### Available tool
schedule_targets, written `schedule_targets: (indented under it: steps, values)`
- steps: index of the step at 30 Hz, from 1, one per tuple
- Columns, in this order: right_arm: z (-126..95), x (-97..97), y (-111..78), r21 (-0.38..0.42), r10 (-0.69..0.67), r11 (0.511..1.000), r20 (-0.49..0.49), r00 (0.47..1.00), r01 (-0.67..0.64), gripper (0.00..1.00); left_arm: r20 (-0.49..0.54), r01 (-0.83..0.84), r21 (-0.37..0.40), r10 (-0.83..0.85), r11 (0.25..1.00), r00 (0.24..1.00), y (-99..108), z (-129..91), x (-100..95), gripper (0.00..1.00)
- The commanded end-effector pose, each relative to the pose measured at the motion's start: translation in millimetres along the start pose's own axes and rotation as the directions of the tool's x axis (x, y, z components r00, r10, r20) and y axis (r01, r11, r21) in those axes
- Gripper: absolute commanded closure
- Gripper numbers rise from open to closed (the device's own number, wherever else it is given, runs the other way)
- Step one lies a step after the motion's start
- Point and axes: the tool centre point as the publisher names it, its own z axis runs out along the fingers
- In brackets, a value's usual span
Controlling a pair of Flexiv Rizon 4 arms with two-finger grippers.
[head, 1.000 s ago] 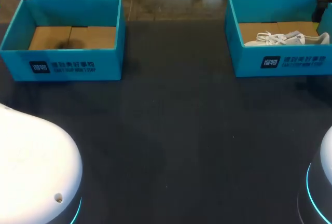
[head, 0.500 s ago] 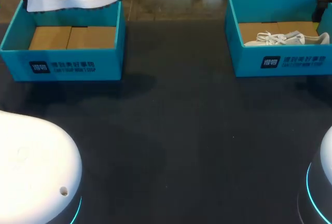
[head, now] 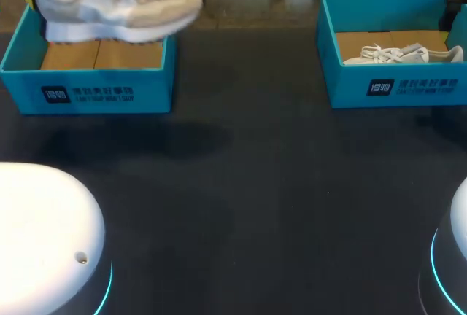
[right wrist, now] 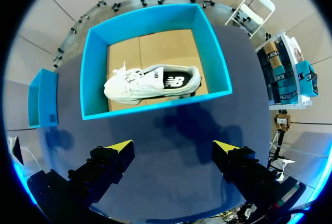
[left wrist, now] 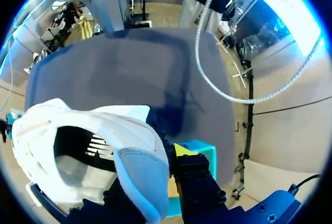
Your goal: Take the shoe out of the shoebox, open the shoe tongue, remove and reinsert the insole, then place the shoe into the shoebox
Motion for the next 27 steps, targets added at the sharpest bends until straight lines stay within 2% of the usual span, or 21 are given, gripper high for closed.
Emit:
schedule_targets:
  steps: [1, 6, 8, 10, 27]
  values:
    - [0, 0.2, -0.1, 0.000, 0.001, 1.000, 0.001, 1.000, -0.001, 0.00, -0.016, -0.009, -0.334, 0.004, 0.943, 1.000, -21, 22, -29.7, 1.00]
    - [0, 0.2, -0.1, 0.000, 0.001, 1.000, 0.001, 1.000, -0.001, 0.00, 0.000, -0.028, -0.309, 0.029, 0.951, 1.000, -40, 40, -53.7, 1.00]
    - [0, 0.2, -0.1, 0.000, 0.001, 1.000, 0.001, 1.000, -0.001, 0.00, -0.009, -0.036, -0.315, 0.035, 0.948, 0.999, -51, 53, -70.6, 1.00]
    - [0, 0.2, -0.1, 0.000, 0.001, 1.000, 0.001, 1.000, -0.001, 0.00, -0.023, -0.052, -0.277, 0.048, 0.960, 0.999, -57, 60, -82.6, 1.00]
    - [0, 0.2, -0.1, 0.000, 0.001, 1.000, 0.001, 1.000, -0.001, 0.00, -0.023, -0.052, -0.277, 0.048, 0.960, 0.999, -57, 60, -82.6, 1.00]
